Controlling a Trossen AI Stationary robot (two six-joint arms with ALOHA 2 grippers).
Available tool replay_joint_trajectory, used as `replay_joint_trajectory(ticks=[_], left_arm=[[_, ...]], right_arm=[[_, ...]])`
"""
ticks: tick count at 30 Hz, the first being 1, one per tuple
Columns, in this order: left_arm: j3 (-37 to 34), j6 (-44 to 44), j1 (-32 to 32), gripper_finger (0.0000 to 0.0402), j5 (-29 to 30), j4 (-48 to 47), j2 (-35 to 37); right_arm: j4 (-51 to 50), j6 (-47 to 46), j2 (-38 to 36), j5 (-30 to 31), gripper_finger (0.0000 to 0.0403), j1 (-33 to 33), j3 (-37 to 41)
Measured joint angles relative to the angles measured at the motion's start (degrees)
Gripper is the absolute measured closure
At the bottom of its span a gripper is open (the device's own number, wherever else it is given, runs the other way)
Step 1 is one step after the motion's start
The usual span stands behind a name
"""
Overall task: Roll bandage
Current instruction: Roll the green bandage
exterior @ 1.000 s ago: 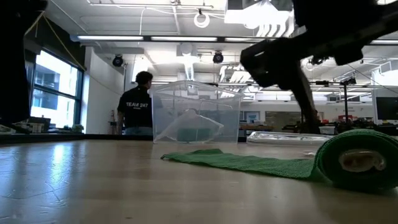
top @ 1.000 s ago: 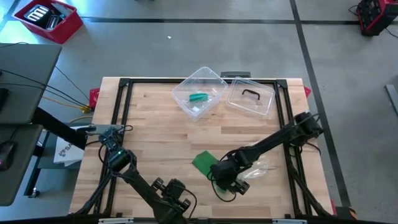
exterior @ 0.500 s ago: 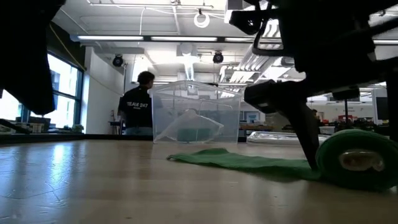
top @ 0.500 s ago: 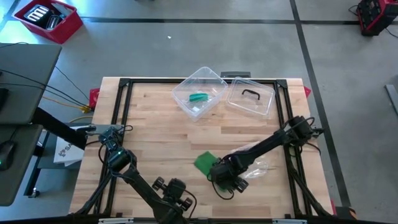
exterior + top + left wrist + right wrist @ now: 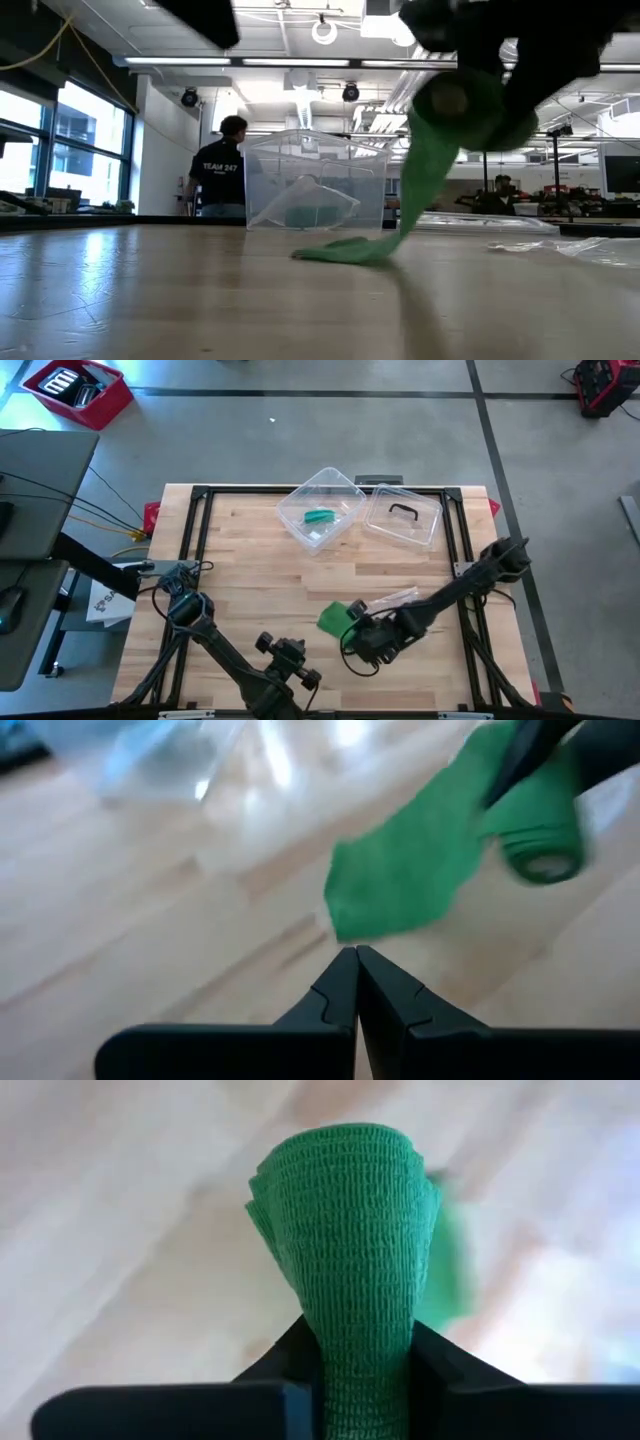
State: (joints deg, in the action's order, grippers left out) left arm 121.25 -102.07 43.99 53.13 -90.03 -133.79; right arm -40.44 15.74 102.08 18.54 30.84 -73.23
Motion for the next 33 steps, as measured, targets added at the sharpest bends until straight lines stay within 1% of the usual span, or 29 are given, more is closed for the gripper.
replay_joint_trajectory(ticks=[3,6,8,10,12,13,14,17,19,21,23,26,27,28,29,30,31,32,33], left_arm=[[0.00,-0.38,1.01,0.0401,5.20,0.25,0.10],[-0.13,2.62,2.07,0.0401,9.65,0.35,-0.07],[-0.37,4.93,2.43,0.0402,14.04,0.16,-0.05],[-0.42,6.61,2.43,0.0399,18.49,0.28,-0.05],[-0.42,8.54,1.99,0.0389,20.82,0.80,-0.05],[-0.42,9.31,1.78,0.0380,21.26,1.13,-0.05],[-0.42,10.01,1.59,0.0371,21.46,1.46,-0.05],[-0.42,13.01,0.91,0.0336,20.97,2.25,-0.05],[-0.42,17.92,0.54,0.0312,20.18,4.94,-0.05],[-0.42,28.12,0.50,0.0292,19.58,11.61,-0.05],[-0.42,41.18,0.53,0.0280,17.42,21.17,-0.05],[-0.42,58.53,0.31,0.0276,8.37,35.43,-0.05],[-0.42,62.79,0.26,0.0276,6.03,39.02,-0.05],[-0.42,65.66,0.28,0.0275,4.99,41.38,-0.10],[-0.40,66.83,0.37,0.0275,5.22,42.06,-0.11],[-0.39,66.45,0.94,0.0275,7.31,41.04,-0.14],[-0.40,64.42,1.56,0.0275,11.09,38.64,-0.22],[-0.48,59.88,2.49,0.0275,16.94,34.23,-0.31],[-1.27,51.90,3.70,0.0275,23.12,28.43,-0.33]], right_arm=[[-1.56,-4.24,-1.02,8.35,0.0338,2.93,0.01],[-2.86,-8.90,-2.22,15.08,0.0336,6.25,0.02],[-2.59,-10.67,-3.19,18.68,0.0336,8.21,0.02],[-2.27,-10.80,-4.00,20.25,0.0335,9.50,-0.07],[-2.17,-10.81,-4.98,19.75,0.0335,9.97,-1.02],[-1.87,-10.83,-5.63,18.22,0.0335,10.04,-1.51],[-1.79,-10.78,-6.36,15.89,0.0335,9.84,-1.89],[-1.53,-10.02,-8.30,5.76,0.0335,8.55,-2.43],[-0.93,-10.74,-9.62,0.99,0.0334,7.66,-2.44],[-0.82,-10.96,-10.65,-0.52,0.0334,7.15,-2.47],[-0.85,-10.42,-11.21,-0.46,0.0334,7.00,-2.47],[-0.85,-9.63,-11.77,-0.32,0.0334,7.04,-2.47],[-0.83,-9.66,-11.84,-0.32,0.0334,7.04,-2.47],[-0.83,-9.75,-11.84,-0.34,0.0334,7.08,-2.47],[-0.85,-9.82,-11.82,-0.36,0.0334,7.13,-2.47],[-0.87,-9.85,-11.82,-0.36,0.0334,7.09,-2.47],[-0.85,-9.90,-11.82,-0.26,0.0334,7.05,-2.47],[-0.85,-10.03,-11.82,0.04,0.0334,7.04,-2.47],[-0.85,-10.70,-11.82,0.55,0.0334,7.04,-2.47]])
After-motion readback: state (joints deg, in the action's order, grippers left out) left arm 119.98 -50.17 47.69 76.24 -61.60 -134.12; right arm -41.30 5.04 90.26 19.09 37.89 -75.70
